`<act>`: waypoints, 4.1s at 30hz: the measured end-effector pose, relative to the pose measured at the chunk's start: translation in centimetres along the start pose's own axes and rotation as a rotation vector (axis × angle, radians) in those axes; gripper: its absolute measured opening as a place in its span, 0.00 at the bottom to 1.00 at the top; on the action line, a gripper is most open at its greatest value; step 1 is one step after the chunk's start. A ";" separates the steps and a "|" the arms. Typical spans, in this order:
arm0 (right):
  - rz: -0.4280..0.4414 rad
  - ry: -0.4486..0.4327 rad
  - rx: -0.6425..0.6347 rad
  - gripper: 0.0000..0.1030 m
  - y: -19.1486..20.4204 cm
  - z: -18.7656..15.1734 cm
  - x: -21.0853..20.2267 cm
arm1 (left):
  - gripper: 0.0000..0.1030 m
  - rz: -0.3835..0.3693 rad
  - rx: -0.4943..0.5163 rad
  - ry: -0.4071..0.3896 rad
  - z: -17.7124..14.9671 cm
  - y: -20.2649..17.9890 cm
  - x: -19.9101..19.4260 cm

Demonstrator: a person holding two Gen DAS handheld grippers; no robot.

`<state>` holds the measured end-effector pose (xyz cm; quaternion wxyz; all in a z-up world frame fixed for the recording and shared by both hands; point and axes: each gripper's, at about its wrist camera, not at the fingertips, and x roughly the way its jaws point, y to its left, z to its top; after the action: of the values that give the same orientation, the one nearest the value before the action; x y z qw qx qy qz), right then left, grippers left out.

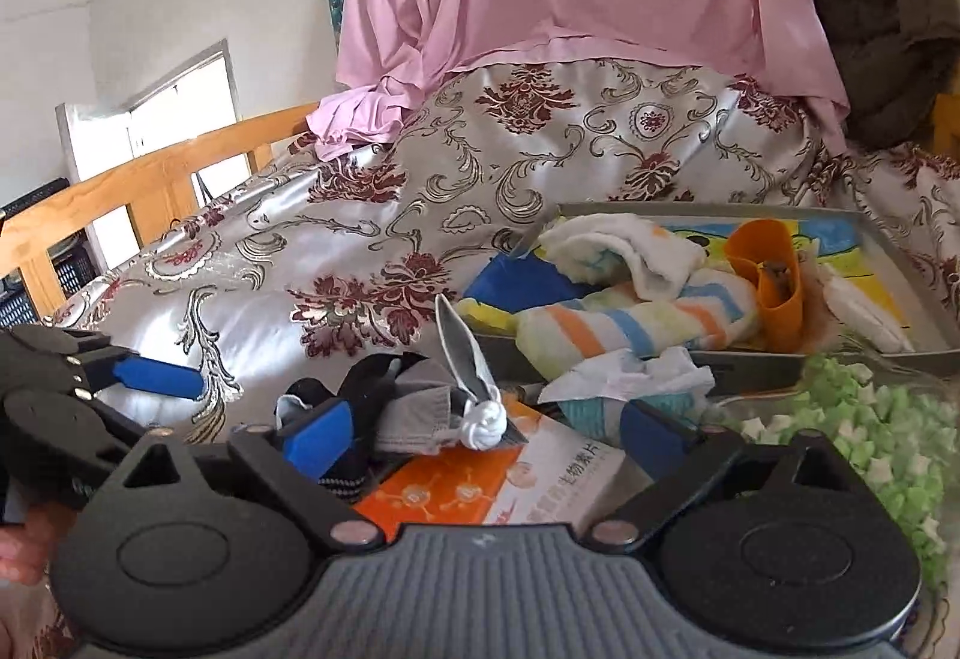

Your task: Organize soft objects

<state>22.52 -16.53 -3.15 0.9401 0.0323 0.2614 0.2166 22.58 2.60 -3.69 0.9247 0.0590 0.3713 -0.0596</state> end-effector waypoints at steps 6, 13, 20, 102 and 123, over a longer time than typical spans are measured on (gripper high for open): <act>0.027 0.010 0.022 0.78 -0.6 0.4 0.8 | 0.91 -0.052 0.122 -0.047 -0.2 -1.9 1.0; 0.053 0.021 0.008 0.57 -0.3 0.7 1.8 | 0.74 -0.050 0.257 -0.075 -0.8 -3.7 1.8; 0.039 0.044 0.005 0.31 0.1 0.4 2.1 | 0.43 -0.071 0.211 -0.049 -0.6 -3.0 2.1; -0.032 -0.186 0.156 0.11 -5.5 5.3 -4.1 | 0.06 -0.263 -0.243 -0.230 10.5 1.9 -3.9; -0.022 -0.117 0.128 0.11 -4.6 4.3 -3.8 | 0.07 -0.225 0.054 -0.089 3.1 -2.6 -3.6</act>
<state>23.58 -22.06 1.57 0.9521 0.1021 0.2195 0.1867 21.74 -0.20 0.84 0.9259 0.0392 0.3323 -0.1757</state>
